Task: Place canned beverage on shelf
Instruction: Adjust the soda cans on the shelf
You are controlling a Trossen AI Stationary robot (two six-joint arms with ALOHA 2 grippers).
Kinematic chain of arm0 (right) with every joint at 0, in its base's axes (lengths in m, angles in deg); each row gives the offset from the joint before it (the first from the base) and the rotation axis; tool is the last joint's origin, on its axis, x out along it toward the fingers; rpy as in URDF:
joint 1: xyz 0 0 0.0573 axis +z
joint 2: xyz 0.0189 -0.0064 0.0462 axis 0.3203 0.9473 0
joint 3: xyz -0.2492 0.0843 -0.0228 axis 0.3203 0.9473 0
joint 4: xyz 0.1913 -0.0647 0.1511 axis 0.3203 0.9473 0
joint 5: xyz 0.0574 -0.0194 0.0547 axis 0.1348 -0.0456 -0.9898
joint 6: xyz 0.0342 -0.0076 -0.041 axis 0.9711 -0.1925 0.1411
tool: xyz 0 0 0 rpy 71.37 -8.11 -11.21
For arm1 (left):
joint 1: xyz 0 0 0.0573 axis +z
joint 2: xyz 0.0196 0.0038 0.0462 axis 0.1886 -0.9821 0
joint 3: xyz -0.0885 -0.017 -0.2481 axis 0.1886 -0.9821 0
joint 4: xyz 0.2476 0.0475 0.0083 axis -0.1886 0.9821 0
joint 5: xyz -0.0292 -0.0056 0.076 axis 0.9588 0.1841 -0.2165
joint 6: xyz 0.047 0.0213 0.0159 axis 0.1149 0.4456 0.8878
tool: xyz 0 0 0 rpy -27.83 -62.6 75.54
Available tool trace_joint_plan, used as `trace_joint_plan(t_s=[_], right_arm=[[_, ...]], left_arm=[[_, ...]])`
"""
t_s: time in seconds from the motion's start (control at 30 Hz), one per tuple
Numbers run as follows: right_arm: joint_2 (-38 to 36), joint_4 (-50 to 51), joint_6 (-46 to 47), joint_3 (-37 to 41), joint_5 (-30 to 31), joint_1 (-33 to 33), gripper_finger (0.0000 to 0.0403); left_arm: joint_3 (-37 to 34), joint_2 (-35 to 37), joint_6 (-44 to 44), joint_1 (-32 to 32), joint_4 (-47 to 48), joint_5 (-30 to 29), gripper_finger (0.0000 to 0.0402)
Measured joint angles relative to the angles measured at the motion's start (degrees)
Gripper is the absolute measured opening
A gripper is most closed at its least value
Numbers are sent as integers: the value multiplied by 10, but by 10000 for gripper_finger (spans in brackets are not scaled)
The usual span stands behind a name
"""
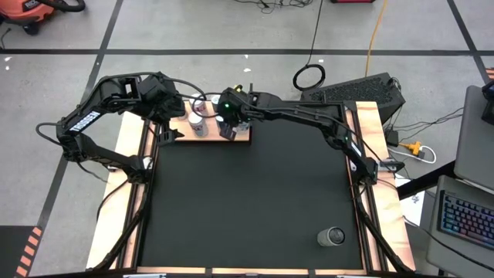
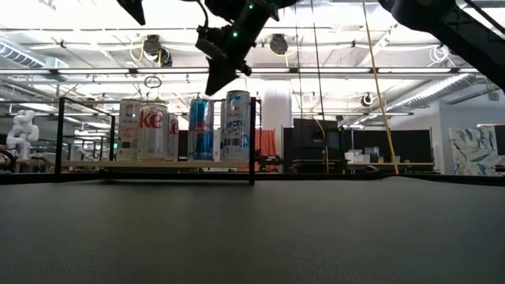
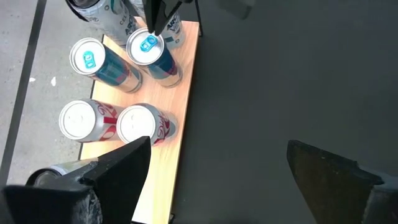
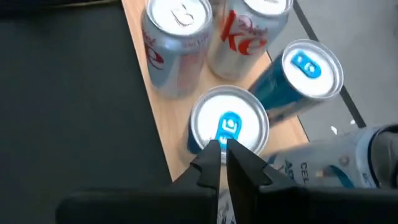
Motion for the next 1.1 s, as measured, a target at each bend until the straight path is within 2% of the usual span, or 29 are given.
trace_joint_plan(t_s=[0.33, 1.1], right_arm=[[12, 18, 14, -1, 5, -2, 1], [19, -15, 12, -1, -15, -9, 0]], left_arm=[[0, 0, 0, 0, 0, 0, 373], [0, 0, 1, 0, 0, 0, 373]])
